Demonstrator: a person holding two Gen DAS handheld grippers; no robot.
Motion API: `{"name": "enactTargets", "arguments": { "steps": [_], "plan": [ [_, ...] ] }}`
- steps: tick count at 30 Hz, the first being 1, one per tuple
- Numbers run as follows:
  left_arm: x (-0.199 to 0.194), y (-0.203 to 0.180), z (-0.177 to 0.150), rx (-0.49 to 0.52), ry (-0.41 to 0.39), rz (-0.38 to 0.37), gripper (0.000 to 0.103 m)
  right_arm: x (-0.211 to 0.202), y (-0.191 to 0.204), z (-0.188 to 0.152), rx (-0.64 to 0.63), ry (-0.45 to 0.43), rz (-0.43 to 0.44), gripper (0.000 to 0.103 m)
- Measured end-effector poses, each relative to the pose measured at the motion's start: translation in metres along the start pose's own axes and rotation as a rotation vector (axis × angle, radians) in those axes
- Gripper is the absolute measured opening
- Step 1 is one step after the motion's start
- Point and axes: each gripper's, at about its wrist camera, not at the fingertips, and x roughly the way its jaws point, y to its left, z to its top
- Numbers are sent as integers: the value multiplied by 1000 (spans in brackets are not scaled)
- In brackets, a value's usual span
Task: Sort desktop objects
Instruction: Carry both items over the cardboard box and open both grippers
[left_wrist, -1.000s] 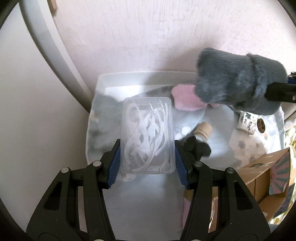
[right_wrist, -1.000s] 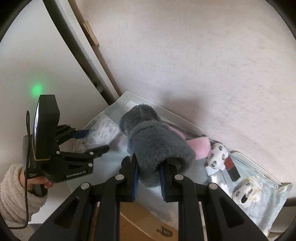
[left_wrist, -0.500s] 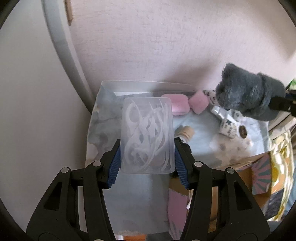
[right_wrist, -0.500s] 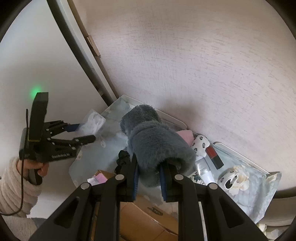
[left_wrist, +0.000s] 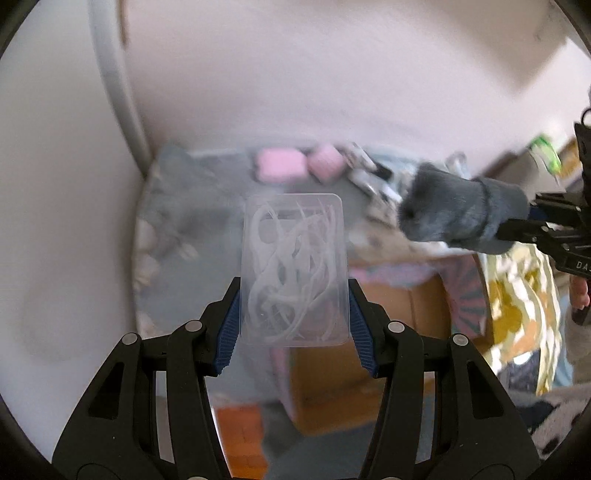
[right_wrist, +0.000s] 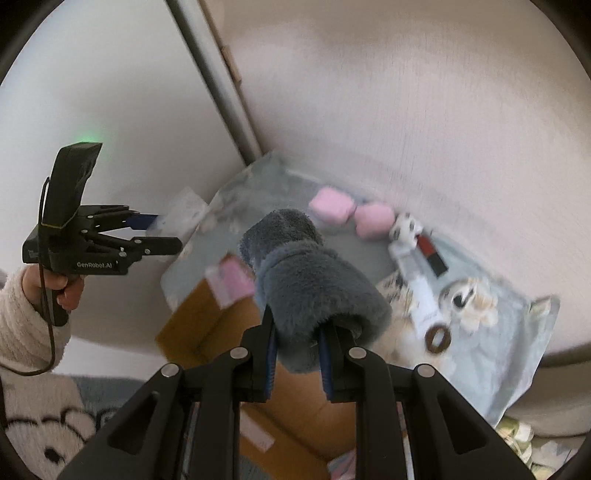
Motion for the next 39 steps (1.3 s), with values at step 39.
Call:
{"name": "enactTargets", "arguments": {
  "steps": [39],
  "plan": [
    [109, -93, -67, 359, 288, 82, 56, 62, -7, -97, -47, 276, -79, 33]
  ]
}}
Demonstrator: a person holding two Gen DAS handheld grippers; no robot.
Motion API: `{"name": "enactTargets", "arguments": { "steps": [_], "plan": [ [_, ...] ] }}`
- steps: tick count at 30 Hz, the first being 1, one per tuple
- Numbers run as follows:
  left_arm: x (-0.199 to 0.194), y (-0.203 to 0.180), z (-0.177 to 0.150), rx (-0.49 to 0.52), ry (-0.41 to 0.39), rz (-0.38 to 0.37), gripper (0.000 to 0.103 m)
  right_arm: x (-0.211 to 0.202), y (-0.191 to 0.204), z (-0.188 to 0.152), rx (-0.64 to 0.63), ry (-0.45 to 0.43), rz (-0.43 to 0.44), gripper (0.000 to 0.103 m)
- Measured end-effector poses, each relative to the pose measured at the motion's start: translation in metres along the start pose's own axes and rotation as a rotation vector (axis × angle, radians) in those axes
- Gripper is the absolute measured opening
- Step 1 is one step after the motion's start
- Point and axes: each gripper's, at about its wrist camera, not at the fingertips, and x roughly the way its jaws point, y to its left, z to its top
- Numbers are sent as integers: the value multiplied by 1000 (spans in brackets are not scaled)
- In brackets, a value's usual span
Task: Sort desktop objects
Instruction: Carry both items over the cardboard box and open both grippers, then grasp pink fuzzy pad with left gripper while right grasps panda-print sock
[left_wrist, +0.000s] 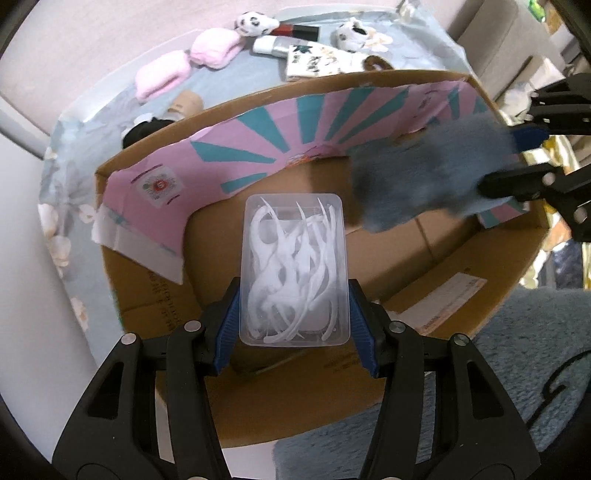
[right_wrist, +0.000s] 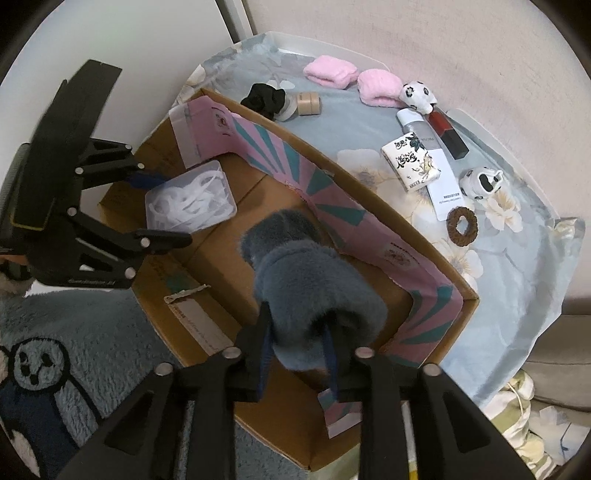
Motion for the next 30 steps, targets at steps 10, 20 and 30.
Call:
{"name": "enactTargets", "arguments": {
  "steps": [10, 20, 30],
  "plan": [
    [-15, -6, 0, 46, -55, 86, 103, 0, -8, -7, 41, 1, -16, 71],
    [-23, -2, -2, 33, -58, 55, 103, -10, -10, -8, 103, -55, 31, 96],
    [-49, 10, 2, 20, -106, -20, 103, -31, -13, -4, 158, -88, -55, 100]
  ]
}}
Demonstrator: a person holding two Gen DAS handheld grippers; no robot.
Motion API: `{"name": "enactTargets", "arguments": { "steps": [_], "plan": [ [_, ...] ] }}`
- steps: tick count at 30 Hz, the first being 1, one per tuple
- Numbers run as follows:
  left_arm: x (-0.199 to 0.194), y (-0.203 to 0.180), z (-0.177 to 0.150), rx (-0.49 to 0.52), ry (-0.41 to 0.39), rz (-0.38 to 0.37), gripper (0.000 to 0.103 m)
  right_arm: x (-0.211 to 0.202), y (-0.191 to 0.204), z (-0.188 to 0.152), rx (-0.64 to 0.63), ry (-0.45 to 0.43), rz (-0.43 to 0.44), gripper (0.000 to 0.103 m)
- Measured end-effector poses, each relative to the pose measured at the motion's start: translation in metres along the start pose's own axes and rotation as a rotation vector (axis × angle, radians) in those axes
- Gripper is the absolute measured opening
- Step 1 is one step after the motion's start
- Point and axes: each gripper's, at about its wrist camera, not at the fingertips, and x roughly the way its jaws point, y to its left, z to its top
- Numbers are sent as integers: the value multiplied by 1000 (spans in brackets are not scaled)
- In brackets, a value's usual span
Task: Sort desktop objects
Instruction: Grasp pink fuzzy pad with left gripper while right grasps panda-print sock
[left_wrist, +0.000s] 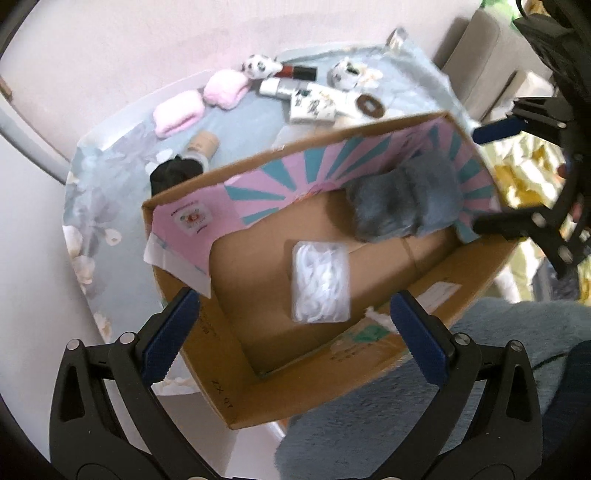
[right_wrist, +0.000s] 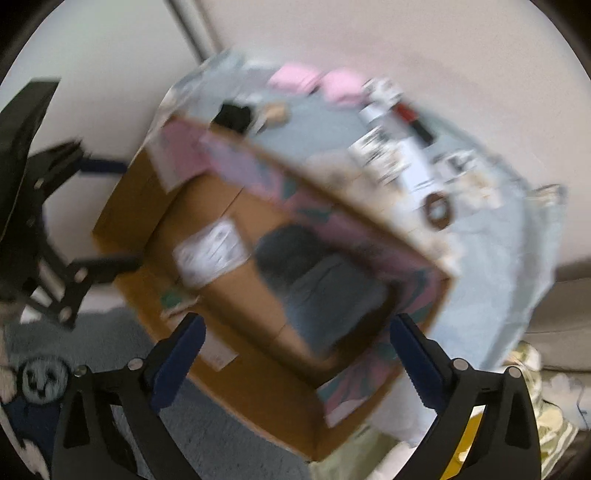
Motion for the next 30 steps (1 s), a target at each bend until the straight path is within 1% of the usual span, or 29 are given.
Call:
{"name": "enactTargets", "arguments": {
  "steps": [2, 4, 8, 10, 14, 18, 20, 22, 25, 27, 30],
  "plan": [
    [-12, 2, 6, -1, -26, -10, 103, -20, -3, 5, 10, -57, -17, 100],
    [-25, 5, 12, 5, -60, 7, 103, -35, -7, 8, 18, -93, -44, 100],
    [-44, 19, 26, 0, -108, 53, 103, -48, -24, 13, 59, -118, -130, 100],
    [-49, 32, 32, -13, -122, 63, 103, -53, -38, 15, 103, -125, -132, 100],
    [-52, 62, 49, -67, -136, 71, 103, -60, -62, 23, 186, -141, -108, 100],
    [-45, 92, 72, -127, -151, 68, 103, -61, -83, 34, 241, -142, -113, 100],
    [-35, 106, 88, -156, -153, 62, 103, -52, -93, 44, 260, -139, -106, 100],
    [-15, 121, 109, -191, -132, 61, 103, -36, -107, 56, 292, -131, -99, 100],
    [26, 140, 140, -239, -90, 63, 103, -5, -128, 72, 331, -118, -109, 100],
    [58, 151, 157, -257, -68, 83, 103, 24, -145, 83, 367, -96, -122, 100],
    [107, 168, 175, -280, -1, 106, 103, 63, -169, 95, 432, -57, -72, 100]
  ]
}}
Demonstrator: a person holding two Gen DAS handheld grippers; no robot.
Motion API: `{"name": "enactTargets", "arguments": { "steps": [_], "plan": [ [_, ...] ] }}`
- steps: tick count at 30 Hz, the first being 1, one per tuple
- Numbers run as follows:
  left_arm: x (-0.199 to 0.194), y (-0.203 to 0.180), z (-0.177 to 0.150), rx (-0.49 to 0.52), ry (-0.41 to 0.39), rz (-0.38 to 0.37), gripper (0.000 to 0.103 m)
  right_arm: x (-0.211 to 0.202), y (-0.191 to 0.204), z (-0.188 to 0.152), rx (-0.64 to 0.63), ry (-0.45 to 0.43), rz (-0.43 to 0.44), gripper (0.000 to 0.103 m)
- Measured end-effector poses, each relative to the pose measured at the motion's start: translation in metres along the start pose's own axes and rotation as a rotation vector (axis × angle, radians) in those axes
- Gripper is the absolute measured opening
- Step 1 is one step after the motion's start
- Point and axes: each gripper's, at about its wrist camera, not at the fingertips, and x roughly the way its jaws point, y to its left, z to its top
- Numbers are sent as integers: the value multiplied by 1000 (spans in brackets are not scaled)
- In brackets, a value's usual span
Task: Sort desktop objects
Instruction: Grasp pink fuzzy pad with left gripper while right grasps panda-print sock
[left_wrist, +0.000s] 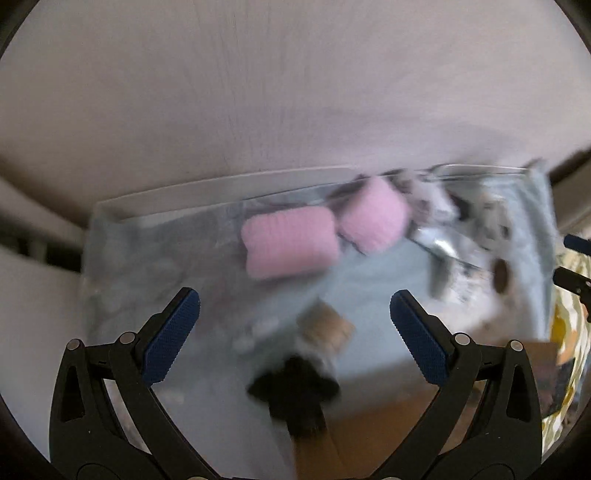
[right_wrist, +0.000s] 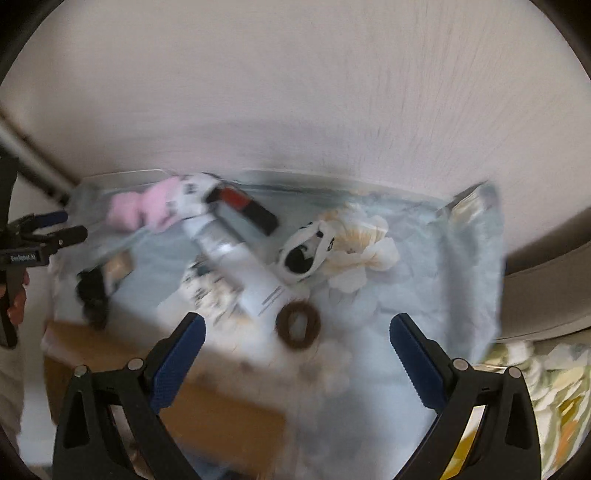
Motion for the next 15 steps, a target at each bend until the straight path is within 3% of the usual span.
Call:
{"name": "enactTargets", "arguments": {
  "steps": [6, 15],
  "plan": [
    [53, 9, 15, -6, 66, 39, 100, 33, -4, 18, 36, 30, 1, 100],
    [80, 16, 18, -17, 77, 10, 97, 57, 3, 26, 46, 46, -27, 100]
  ]
}}
